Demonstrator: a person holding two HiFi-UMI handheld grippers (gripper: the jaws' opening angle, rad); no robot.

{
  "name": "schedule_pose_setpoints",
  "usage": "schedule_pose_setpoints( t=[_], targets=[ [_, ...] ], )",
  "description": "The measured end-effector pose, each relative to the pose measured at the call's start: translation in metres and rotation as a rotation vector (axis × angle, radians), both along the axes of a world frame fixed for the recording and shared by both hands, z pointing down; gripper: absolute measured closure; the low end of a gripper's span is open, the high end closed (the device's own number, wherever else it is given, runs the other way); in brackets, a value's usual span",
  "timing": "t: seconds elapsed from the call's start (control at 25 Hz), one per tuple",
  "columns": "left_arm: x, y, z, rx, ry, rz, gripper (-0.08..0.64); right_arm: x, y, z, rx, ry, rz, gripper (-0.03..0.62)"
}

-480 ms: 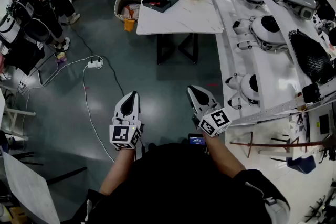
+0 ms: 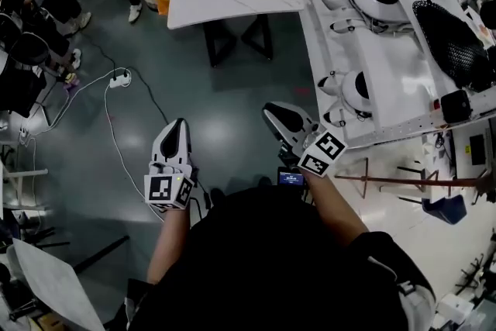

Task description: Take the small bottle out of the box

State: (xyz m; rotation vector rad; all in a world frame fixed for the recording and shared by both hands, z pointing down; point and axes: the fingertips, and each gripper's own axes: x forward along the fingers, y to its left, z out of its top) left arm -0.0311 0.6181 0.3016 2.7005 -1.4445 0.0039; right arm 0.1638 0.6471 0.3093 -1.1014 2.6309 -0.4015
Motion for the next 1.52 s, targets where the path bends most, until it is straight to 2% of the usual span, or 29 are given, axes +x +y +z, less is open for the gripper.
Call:
schedule_pose_setpoints(
  t=[0.12,0.2,0.4,0.52,0.68,0.88,1.04,1.2,1.4,1.52],
  targets=[
    [0.023,-0.005,0.008,-0.002,-0.015,0.017,0.545,0.015,-0.001,0.008,0.043,0.122,-0.005,0.555],
    [0.032,-0.006,0.016,-0.017,-0.016,0.017,0.545,0.02,-0.001,0.015,0.057,0.158,-0.028,0.555],
    [0.041,-0.011,0.024,-0.054,-0.035,0.003,0.545,0.024,-0.01,0.031,0.024,0.139,-0.106,0.557],
    [0.042,-0.022,0.035,-0.08,-0.037,-0.008,0.545,0.031,-0.026,0.042,-0.013,0.113,-0.097,0.557],
    [0.051,-0.056,0.059,-0.093,-0.022,-0.003,0.545,0.042,-0.064,0.057,-0.016,0.115,-0.089,0.557],
    [0.046,-0.134,0.07,-0.113,0.016,0.013,0.545,0.033,-0.133,0.055,-0.036,0.117,-0.073,0.557],
    [0.035,-0.212,0.056,-0.07,0.039,0.018,0.545,0.016,-0.2,0.044,-0.027,0.16,-0.093,0.557],
    [0.018,-0.274,0.049,-0.054,0.054,0.044,0.545,0.008,-0.262,0.041,-0.011,0.207,-0.057,0.557],
    [0.002,-0.342,0.042,-0.092,0.182,0.06,0.545,0.003,-0.322,0.033,0.002,0.195,-0.015,0.555],
    [0.002,-0.377,0.039,-0.093,0.208,0.063,0.545,0.005,-0.35,0.032,-0.009,0.173,-0.005,0.557]
  ],
)
